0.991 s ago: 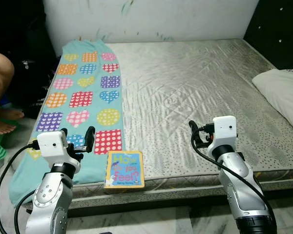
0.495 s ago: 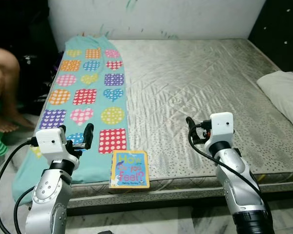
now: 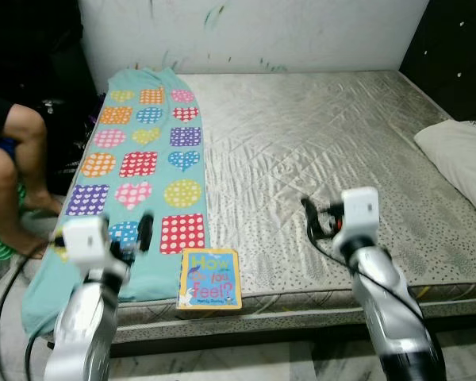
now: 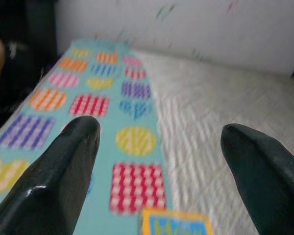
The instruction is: Clean up the room
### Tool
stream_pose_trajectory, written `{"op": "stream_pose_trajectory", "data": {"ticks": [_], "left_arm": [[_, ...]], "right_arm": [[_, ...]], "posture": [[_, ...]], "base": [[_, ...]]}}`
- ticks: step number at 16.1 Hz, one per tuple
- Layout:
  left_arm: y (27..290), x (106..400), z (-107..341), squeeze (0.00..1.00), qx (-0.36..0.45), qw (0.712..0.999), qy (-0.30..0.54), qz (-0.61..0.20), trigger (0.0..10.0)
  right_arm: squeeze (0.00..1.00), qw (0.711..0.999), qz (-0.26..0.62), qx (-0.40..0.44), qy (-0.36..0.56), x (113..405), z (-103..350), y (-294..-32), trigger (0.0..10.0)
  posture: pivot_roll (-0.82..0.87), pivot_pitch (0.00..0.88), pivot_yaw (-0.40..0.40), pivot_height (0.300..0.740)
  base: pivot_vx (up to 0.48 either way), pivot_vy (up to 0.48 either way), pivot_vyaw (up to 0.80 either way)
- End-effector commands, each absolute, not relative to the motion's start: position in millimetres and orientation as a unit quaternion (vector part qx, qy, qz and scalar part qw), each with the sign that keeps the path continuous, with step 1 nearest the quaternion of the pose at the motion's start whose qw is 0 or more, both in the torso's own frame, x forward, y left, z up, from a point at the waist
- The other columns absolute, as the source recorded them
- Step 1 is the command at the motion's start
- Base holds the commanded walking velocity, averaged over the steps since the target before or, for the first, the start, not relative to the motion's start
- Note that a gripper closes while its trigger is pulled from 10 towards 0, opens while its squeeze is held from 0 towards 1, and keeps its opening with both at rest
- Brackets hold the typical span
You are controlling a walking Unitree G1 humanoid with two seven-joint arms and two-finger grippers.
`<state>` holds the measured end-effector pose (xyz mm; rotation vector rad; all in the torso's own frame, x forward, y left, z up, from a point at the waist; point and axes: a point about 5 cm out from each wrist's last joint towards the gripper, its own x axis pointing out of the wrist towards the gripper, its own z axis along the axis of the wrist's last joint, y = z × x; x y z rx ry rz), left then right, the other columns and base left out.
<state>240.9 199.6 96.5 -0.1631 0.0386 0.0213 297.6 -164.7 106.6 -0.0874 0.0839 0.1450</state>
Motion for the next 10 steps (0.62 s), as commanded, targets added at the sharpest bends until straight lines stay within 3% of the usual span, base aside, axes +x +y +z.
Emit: {"op": "stream_pose_trajectory", "data": {"ticks": [1,5,10], "left_arm": [[206.9,233.4,93.4,0.00,-0.073,0.997,0.027,0.017,10.0],[217.8,210.6,83.4,0.00,-0.066,0.995,0.060,0.034,10.0],[218.5,207.0,85.6,0.00,-0.061,0.996,0.067,0.026,10.0]], "right_arm": [[0.00,0.990,0.118,-0.038,0.072,286.9,98.2,-157.9,10.0],[0.00,0.984,0.140,-0.048,0.102,260.8,88.8,-165.9,10.0],[0.00,0.985,0.130,-0.042,0.110,258.9,89.1,-166.4,10.0]], "posture": [[0.01,0.058,-0.038,0.740],[0.02,0.137,-0.034,0.740],[0.03,0.152,-0.020,0.740]], "base": [[0.000,0.000,0.00],[0.000,0.000,0.00],[0.000,0.000,0.00]]}}
